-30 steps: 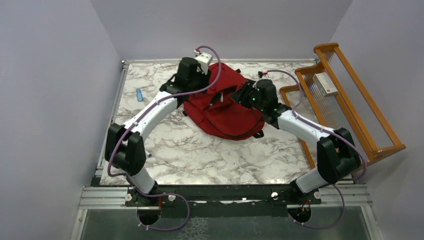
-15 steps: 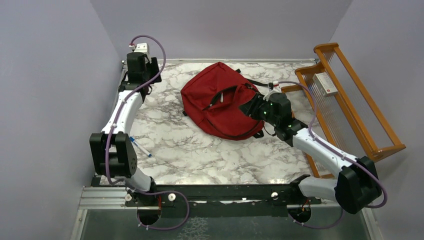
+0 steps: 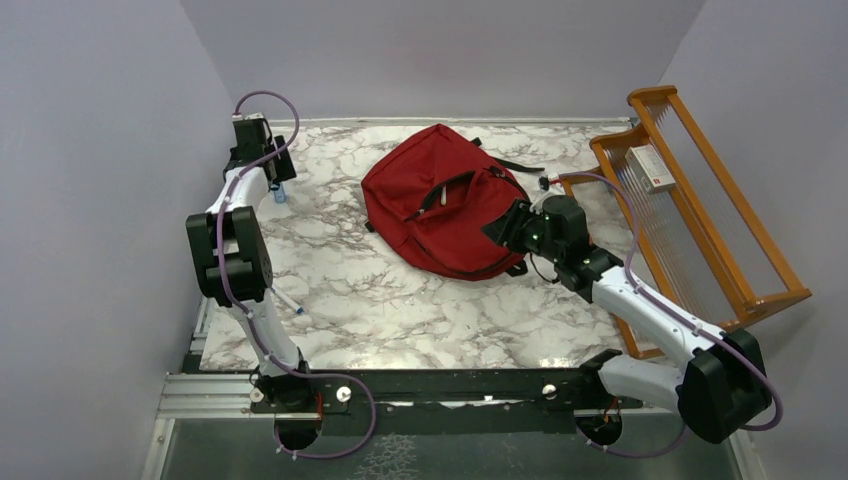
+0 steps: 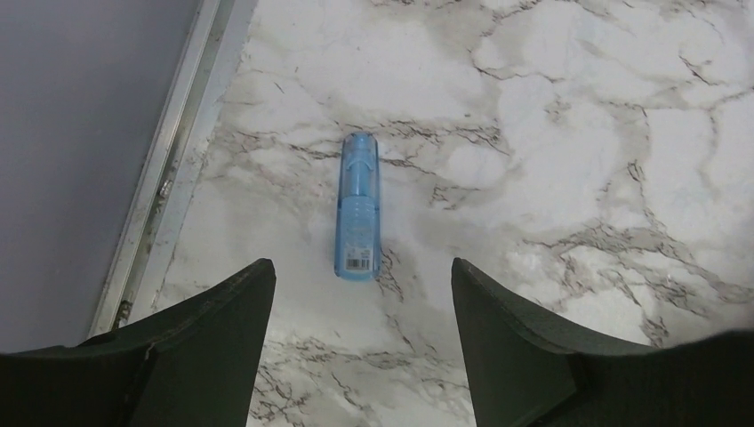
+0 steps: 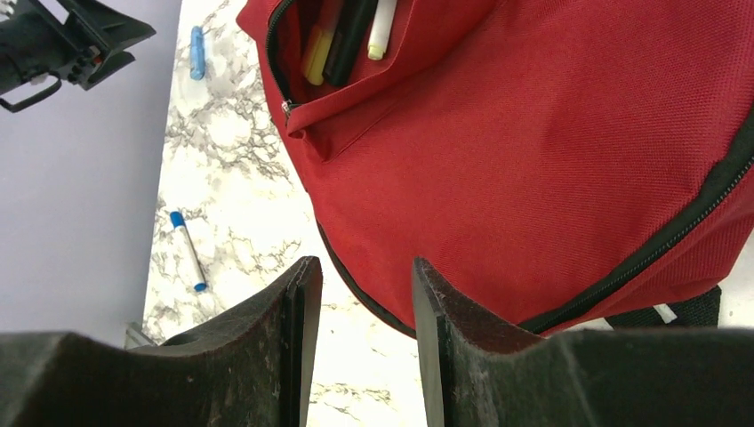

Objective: Pack the student bag
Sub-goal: Pick up the stationery from the center of the board.

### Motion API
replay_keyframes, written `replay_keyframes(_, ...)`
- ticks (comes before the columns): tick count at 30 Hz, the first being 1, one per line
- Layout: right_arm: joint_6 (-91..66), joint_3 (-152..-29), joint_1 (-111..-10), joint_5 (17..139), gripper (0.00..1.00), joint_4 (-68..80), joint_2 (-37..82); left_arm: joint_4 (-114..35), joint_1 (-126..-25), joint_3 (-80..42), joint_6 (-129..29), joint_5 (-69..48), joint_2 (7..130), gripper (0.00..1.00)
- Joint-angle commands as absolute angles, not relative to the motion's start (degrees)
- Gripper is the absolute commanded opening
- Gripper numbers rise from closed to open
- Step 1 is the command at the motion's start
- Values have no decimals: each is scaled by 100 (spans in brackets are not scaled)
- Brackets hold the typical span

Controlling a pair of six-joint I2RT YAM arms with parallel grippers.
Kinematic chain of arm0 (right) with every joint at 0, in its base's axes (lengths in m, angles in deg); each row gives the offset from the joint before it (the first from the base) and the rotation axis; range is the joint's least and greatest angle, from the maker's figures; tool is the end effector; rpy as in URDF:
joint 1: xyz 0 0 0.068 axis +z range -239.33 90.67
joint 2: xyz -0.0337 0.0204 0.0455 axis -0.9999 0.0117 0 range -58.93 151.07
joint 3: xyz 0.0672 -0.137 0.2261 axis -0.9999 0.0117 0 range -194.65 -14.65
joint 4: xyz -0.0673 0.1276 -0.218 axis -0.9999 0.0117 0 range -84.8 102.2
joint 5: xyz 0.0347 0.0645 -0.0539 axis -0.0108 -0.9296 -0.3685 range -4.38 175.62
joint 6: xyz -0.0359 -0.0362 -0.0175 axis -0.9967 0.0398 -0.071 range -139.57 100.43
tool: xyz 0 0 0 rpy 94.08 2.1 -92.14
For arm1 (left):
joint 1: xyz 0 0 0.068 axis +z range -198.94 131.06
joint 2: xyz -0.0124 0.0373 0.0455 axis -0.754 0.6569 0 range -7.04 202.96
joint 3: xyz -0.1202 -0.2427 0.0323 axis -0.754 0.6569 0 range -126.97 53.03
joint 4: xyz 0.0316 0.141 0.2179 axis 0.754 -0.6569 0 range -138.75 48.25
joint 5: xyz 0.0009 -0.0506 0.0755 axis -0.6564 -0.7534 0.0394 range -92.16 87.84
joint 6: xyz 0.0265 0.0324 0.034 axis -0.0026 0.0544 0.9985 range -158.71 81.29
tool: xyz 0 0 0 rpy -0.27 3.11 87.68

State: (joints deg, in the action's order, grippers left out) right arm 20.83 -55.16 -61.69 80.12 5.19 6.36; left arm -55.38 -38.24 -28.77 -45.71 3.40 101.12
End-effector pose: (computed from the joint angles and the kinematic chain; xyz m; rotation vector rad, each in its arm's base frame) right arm 0.2258 0.1220 0.2592 0.1697 2.0994 0.8375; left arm 0.4241 0.0835 0.2390 -0.3997 2.2333 0.1441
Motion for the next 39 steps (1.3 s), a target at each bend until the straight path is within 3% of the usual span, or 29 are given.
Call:
replay_keyframes(1,2031,-5361,-6209,7946,46,658,462,-5643,-3626,-3387,-4589,175,10571,73)
replay_keyframes(20,1889,-5385,-6209,7649,46,800,606,-5816,-3549,-3721,-4529,153,11688,58)
replay_keyframes(33,1916,-5390,-6208,7711,46,839,588,-5818,-3544,-3543,-4696,-329,11596,16)
replay_keyframes(39,2022,-5496,-6209,7693,46,795,594,-5466,-3653,-2837,-5120,-1167,10720,6)
